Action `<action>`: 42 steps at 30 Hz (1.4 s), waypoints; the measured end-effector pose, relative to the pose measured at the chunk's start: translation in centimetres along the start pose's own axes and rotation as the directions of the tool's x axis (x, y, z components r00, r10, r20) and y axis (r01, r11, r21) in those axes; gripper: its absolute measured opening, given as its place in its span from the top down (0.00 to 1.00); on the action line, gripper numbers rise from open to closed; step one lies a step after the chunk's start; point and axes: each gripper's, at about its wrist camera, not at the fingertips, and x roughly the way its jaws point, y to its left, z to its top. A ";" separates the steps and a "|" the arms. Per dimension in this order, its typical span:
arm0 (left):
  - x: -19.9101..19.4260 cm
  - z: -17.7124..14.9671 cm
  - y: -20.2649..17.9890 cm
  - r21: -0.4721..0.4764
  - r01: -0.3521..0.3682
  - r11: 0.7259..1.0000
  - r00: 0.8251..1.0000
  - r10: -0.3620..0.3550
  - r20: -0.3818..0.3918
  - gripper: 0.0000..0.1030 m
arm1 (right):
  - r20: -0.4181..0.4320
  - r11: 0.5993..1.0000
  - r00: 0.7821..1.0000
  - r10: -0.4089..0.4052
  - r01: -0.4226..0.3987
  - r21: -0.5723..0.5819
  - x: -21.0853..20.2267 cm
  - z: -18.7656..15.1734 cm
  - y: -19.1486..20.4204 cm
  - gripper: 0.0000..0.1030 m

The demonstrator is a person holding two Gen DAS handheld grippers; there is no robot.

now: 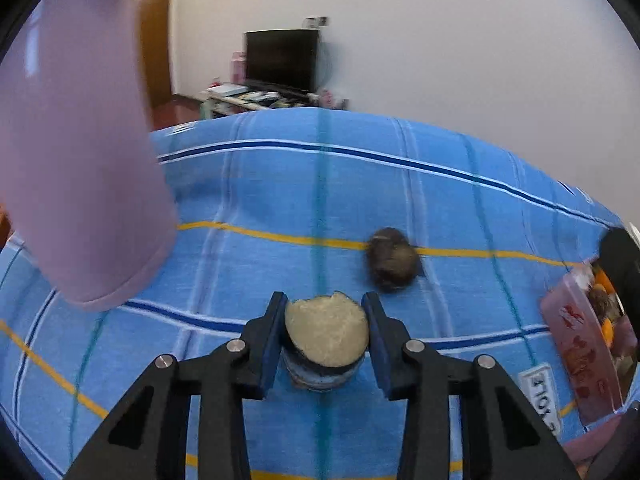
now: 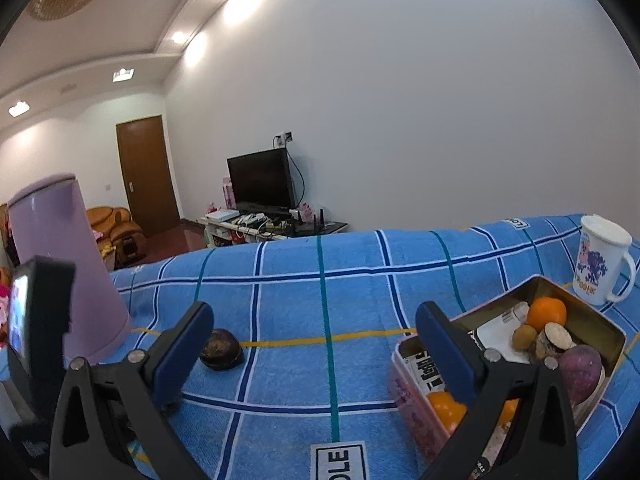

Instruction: Organize fruits

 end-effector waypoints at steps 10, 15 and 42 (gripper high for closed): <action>-3.0 1.0 3.5 -0.031 -0.248 0.968 0.955 0.250 0.158 0.61 | -0.302 0.973 0.934 0.192 -0.222 -0.066 6.2 0.3 4.0 0.34; -3.1 0.9 4.2 -0.047 -0.251 0.967 0.955 0.255 0.152 0.61 | -0.445 0.963 0.864 0.236 -0.268 -0.009 10.4 0.1 5.6 0.34; -3.8 0.9 2.7 -0.021 -0.305 0.952 0.915 0.299 0.272 0.65 | -0.038 0.973 0.992 0.120 -0.125 -0.191 0.6 -1.0 5.9 0.55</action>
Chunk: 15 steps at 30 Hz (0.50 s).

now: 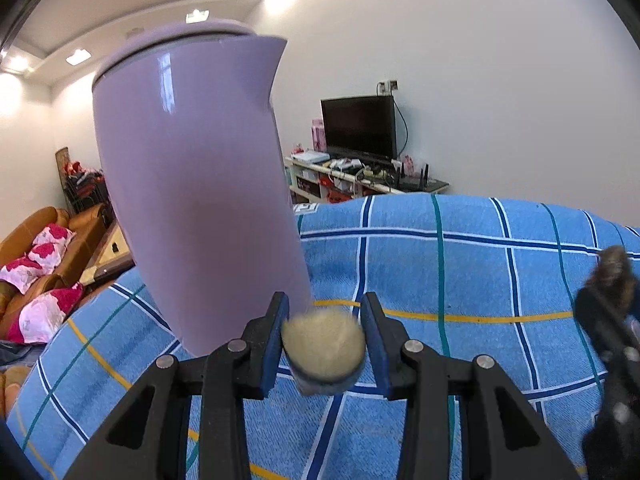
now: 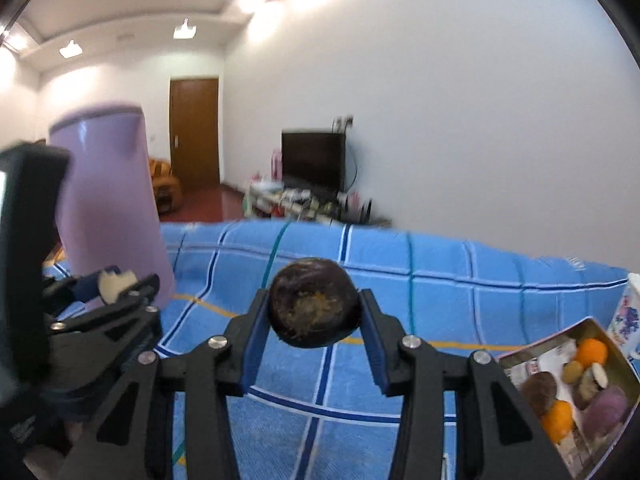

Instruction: Organize fruits

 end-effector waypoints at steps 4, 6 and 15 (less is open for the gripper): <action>-1.0 -0.2 -0.6 0.021 -0.004 1.000 0.998 0.003 0.061 0.65 | 0.039 1.000 0.999 -0.013 0.013 0.010 -1.7 0.1 -0.2 0.55; -1.3 -0.4 -1.1 0.044 0.002 0.999 0.998 -0.005 0.070 0.65 | 0.037 1.000 0.999 -0.010 0.010 0.015 -2.1 -0.1 -0.4 0.55; -1.4 0.9 4.7 -0.112 0.216 0.970 0.976 -0.215 0.020 0.65 | 0.022 0.998 1.000 0.009 -0.011 0.069 -3.1 -0.4 -1.2 0.55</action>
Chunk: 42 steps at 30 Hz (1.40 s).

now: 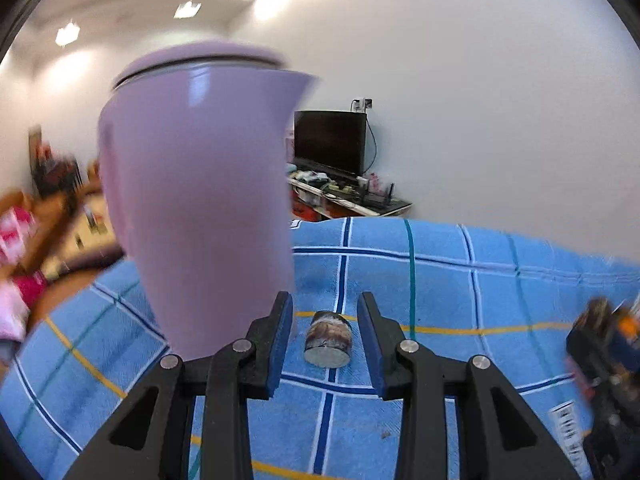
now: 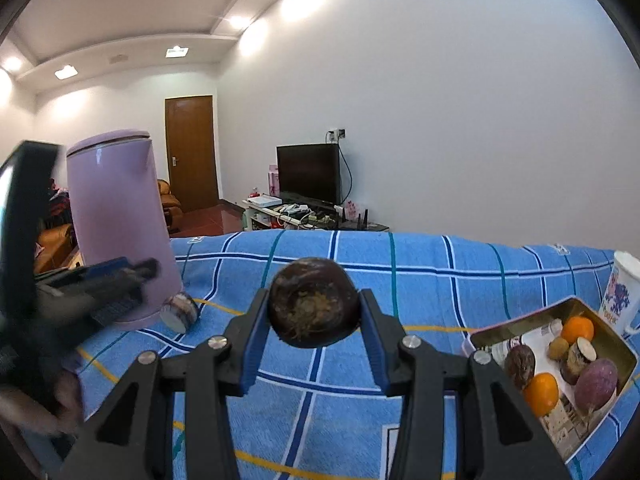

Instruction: Organize fruits

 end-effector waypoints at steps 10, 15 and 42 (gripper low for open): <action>2.9 -1.5 0.7 -0.027 0.030 0.999 0.985 -0.034 -0.167 0.65 | -0.037 0.999 0.999 0.021 -0.020 0.025 0.5 -0.2 -0.3 0.55; 4.4 -1.7 -1.1 -0.032 0.063 0.997 0.980 -0.068 -0.189 0.50 | -0.051 0.999 0.998 0.034 -0.032 0.037 0.8 -0.4 -0.6 0.55; 2.7 -1.5 -2.2 0.027 -0.131 0.991 0.990 0.132 -0.050 0.60 | -0.024 1.000 0.999 0.022 -0.022 0.018 0.5 -0.4 -0.4 0.55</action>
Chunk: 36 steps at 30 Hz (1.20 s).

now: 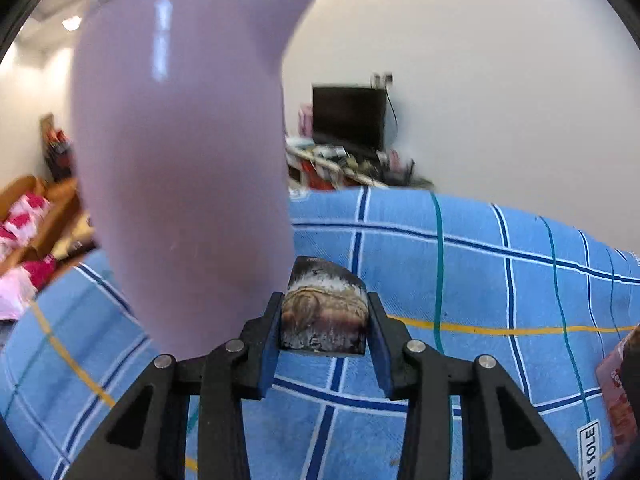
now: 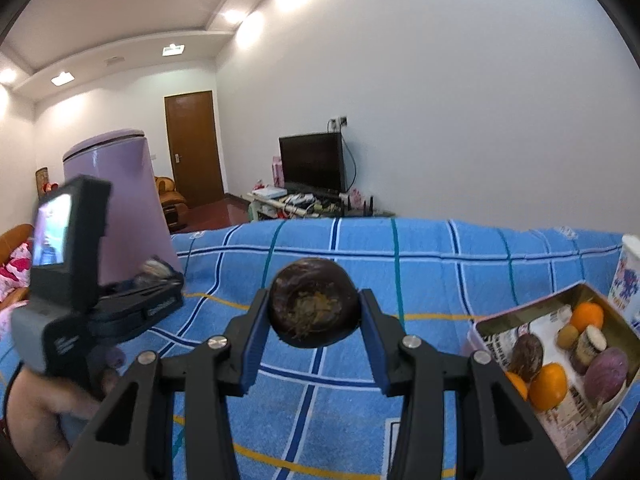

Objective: Organize fruits
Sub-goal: 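Carry the taro piece and the dark fruit in both grippers toward the pink tin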

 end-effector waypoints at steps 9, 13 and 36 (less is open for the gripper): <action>-3.3 -1.2 0.3 -0.017 -0.020 1.000 0.999 0.021 0.049 0.60 | 0.053 0.998 0.998 -0.015 0.018 -0.056 -0.8 0.0 0.9 0.55; -3.2 -1.4 -0.3 -0.021 -0.016 1.000 0.998 0.017 0.056 0.60 | 0.051 0.999 0.999 -0.019 0.022 -0.050 -1.0 -0.2 0.8 0.55; -7.3 -3.5 -3.1 0.028 -0.007 1.000 0.993 0.003 0.114 0.60 | 0.053 0.996 0.998 -0.015 0.020 -0.087 -4.3 -1.5 0.4 0.55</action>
